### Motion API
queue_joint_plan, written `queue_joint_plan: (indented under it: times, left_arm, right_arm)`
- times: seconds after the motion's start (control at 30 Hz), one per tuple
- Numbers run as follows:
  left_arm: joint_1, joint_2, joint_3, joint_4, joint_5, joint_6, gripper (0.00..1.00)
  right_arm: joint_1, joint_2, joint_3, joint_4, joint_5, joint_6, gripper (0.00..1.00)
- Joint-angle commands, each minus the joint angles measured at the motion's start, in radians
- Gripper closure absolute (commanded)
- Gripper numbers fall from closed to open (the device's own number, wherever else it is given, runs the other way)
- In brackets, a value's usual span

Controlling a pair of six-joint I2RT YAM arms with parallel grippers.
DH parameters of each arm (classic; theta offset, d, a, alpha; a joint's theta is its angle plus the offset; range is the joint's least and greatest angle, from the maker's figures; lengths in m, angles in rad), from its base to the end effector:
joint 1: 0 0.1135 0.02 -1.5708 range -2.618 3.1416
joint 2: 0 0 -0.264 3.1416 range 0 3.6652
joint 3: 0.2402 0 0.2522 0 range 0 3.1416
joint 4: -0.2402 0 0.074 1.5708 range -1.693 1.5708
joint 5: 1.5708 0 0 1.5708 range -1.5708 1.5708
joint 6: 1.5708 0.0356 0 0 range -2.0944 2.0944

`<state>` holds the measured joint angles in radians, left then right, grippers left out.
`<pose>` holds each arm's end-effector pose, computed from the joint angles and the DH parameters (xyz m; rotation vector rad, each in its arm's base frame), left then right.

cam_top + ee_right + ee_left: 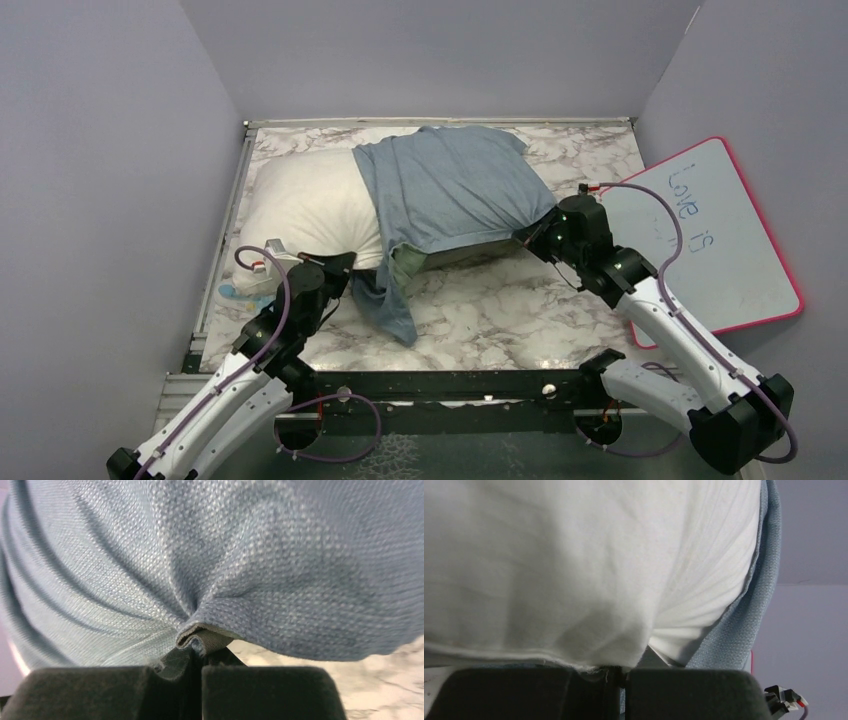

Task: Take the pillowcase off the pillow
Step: Remove the pillow from the pillowcase.

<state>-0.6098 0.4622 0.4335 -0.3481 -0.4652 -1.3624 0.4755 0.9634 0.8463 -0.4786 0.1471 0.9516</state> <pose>0.1146 -0.0606 0.2452 -1.0242 1.7244 -0.8635 0.1891 0.0915 0.3000 0.6115 2.1498 0.6507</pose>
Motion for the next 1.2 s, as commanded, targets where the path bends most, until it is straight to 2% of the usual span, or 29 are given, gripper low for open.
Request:
queue_joint_plan:
  times: [0.0, 0.1, 0.13, 0.2, 0.33, 0.47, 0.63, 0.73, 0.87, 1.03, 1.13, 1.17]
  left_arm:
    - [0.010, -0.044, -0.016, -0.072, -0.092, -0.005, 1.00]
    - [0.010, -0.034, -0.010, -0.071, -0.085, -0.004, 1.00]
    - [0.010, -0.026, -0.006, -0.070, -0.082, -0.003, 1.00]
    - [0.010, -0.007, 0.003, -0.067, -0.076, -0.001, 1.00]
    - [0.010, 0.025, 0.013, -0.038, -0.060, 0.003, 1.00]
    - [0.010, 0.049, 0.007, 0.007, -0.041, 0.006, 1.00]
    - [0.010, 0.073, 0.001, 0.037, -0.023, 0.002, 1.00]
    - [0.010, 0.072, -0.002, 0.045, -0.016, -0.003, 1.00]
    - [0.010, 0.063, 0.002, 0.046, -0.016, 0.002, 1.00]
    - [0.010, 0.045, 0.000, 0.044, -0.012, 0.008, 1.00]
    - [0.010, 0.036, -0.006, 0.043, -0.013, 0.008, 1.00]
    - [0.010, 0.032, -0.009, 0.043, -0.013, 0.008, 1.00]
  right_arm:
    - [-0.055, -0.012, 0.039, -0.109, 0.252, -0.117, 1.00]
    - [-0.058, -0.004, 0.036, -0.079, 0.133, -0.119, 0.98]
    - [-0.057, -0.001, 0.036, -0.052, 0.084, -0.133, 0.94]
    - [-0.058, 0.004, 0.024, 0.010, -0.115, -0.140, 0.87]
    - [-0.057, -0.033, -0.078, 0.196, -0.426, -0.066, 0.68]
    - [-0.047, -0.082, -0.174, 0.336, -0.501, 0.040, 0.47]
    - [0.056, -0.024, -0.186, 0.408, -0.481, 0.104, 0.30]
    - [0.143, 0.042, -0.163, 0.422, -0.409, 0.135, 0.29]
    - [0.185, 0.124, -0.148, 0.461, -0.360, 0.166, 0.31]
    - [0.187, 0.169, -0.089, 0.386, -0.229, 0.151, 0.47]
    - [0.186, 0.151, -0.051, 0.295, -0.100, 0.159, 0.54]
    - [0.186, 0.135, -0.045, 0.275, -0.057, 0.156, 0.65]
